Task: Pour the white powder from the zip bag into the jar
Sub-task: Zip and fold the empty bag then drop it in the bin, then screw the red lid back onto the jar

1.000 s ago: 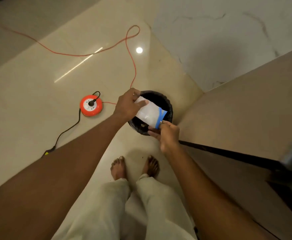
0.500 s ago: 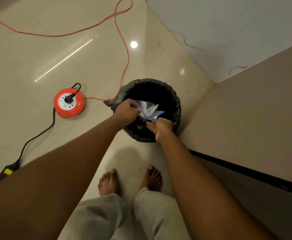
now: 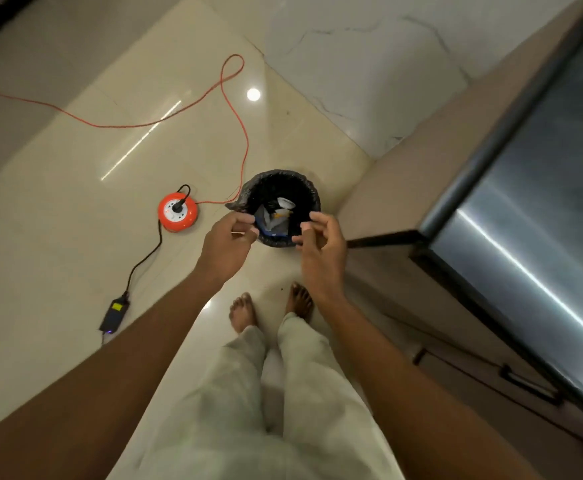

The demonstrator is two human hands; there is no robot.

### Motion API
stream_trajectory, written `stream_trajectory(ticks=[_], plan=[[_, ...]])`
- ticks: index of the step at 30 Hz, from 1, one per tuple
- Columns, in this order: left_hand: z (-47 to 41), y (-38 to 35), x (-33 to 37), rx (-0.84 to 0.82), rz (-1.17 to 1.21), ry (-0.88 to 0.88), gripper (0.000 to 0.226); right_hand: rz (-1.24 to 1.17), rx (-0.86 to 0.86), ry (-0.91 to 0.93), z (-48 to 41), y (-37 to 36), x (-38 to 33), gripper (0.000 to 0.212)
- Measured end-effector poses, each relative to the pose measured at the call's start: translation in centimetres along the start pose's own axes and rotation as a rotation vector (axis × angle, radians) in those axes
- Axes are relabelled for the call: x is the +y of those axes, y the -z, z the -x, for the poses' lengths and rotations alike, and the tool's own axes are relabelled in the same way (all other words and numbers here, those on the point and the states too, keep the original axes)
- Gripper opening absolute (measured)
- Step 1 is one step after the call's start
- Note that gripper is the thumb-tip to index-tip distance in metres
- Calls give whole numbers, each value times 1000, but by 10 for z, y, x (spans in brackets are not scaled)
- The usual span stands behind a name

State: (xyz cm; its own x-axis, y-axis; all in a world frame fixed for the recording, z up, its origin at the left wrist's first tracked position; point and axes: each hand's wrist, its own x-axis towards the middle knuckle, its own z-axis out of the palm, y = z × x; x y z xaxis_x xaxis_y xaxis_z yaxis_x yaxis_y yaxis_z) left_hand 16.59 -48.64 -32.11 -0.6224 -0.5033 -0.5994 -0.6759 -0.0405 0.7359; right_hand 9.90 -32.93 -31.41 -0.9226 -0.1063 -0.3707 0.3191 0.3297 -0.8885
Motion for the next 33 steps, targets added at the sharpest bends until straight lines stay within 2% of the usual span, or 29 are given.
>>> stream_trajectory(ticks=[4, 7, 11, 15, 20, 24, 28, 33], plan=[[89, 14, 73, -40, 54, -171, 19, 33, -34, 230, 73, 54, -89, 18], [129, 12, 118, -127, 46, -320, 22, 40, 10, 359, 106, 90, -130, 9], [168, -14, 166, -273, -2, -462, 21, 50, 207, 469, 136, 150, -160, 6], [199, -63, 204, -400, -62, -639, 17, 60, 482, 489, 149, 220, -157, 9], [234, -143, 244, -566, -188, -826, 17, 139, 720, 439, 155, 319, -138, 4], [258, -217, 261, -666, -258, -841, 22, 140, 835, 337, 150, 398, -115, 6], [274, -302, 274, -669, -309, -813, 44, 271, 863, 228, 126, 489, -89, 11], [280, -401, 294, -577, -392, -817, 99, 561, 721, 112, 77, 599, -70, 36]])
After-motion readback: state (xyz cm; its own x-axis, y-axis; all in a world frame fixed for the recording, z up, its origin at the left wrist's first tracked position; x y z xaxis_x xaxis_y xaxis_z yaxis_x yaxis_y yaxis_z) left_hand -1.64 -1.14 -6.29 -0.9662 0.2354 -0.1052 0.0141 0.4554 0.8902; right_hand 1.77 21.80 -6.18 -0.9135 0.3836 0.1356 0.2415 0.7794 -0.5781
